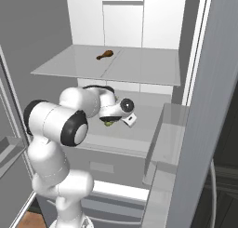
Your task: Transport the fish and cucumber to the fridge. Place the fish on the rack containing meat and place the cucumber on the rack containing the vegetable, ensuring meats and vegetables are on different racks.
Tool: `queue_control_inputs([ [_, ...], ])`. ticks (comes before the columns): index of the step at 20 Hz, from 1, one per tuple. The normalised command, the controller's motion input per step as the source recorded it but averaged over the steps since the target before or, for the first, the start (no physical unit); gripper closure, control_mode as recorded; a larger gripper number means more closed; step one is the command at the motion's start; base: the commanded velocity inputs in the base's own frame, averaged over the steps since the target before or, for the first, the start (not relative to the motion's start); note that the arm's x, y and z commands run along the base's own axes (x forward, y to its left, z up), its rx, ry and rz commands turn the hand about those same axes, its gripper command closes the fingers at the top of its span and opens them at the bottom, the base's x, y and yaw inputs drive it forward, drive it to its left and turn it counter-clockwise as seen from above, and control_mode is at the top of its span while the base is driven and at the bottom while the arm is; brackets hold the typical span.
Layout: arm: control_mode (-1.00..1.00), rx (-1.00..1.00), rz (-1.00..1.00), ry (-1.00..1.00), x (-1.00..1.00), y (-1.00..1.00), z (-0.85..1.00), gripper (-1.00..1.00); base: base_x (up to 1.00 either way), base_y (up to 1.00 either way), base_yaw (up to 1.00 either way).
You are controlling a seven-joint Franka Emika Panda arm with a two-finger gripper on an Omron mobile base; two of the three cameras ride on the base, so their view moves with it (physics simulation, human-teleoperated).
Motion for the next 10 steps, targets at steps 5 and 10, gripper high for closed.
queue_control_inputs([
  [5,-1.0,0.0,0.0,0.0,-0.07,0.0,-0.38,-1.0,0.0,0.0,0.0],
  [10,-1.0,0.0,0.0,0.0,-0.38,0.0,0.04,-1.0,0.0,0.0,0.0],
])
